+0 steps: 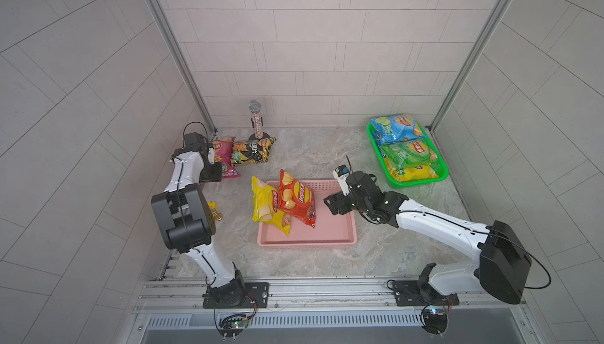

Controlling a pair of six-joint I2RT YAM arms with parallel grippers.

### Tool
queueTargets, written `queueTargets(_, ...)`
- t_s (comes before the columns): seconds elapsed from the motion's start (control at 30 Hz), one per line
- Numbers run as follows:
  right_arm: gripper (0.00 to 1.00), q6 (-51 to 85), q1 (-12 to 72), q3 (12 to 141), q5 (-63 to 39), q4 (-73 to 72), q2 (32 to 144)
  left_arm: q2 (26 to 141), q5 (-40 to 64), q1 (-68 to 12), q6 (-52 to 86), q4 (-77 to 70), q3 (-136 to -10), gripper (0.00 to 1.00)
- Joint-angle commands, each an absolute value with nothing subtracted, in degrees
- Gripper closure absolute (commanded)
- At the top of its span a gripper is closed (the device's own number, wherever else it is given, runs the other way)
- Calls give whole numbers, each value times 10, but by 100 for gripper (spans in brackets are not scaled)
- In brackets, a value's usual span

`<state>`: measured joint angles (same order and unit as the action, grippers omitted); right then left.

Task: Put the potato chips into the basket
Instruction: Adjust the potato chip in the basket, then pick up the potato chip from the corner of the board.

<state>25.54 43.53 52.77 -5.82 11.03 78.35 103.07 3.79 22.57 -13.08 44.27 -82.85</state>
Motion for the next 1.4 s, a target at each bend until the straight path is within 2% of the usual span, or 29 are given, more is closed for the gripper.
queueTargets(0.0, 15, 256, 433, 518, -49, 119, 773, 1036, -3, 243, -127, 407, -813, 50)
queueTargets(0.37, 15, 252, 431, 520, -51, 120, 773, 1051, -107, 247, -258, 317, -782, 49)
queueTargets(0.43, 15, 252, 431, 521, -52, 120, 774, 1058, -98, 250, -282, 322, -786, 46)
queueTargets(0.6, 15, 251, 431, 521, -54, 120, 775, 1071, -63, 264, -336, 331, -790, 30)
queueTargets(0.7, 15, 250, 431, 520, -54, 120, 775, 1073, -49, 274, -352, 333, -793, 24)
queueTargets(1.37, 15, 251, 431, 523, -65, 116, 775, 1130, -73, 288, -402, 287, -834, 22)
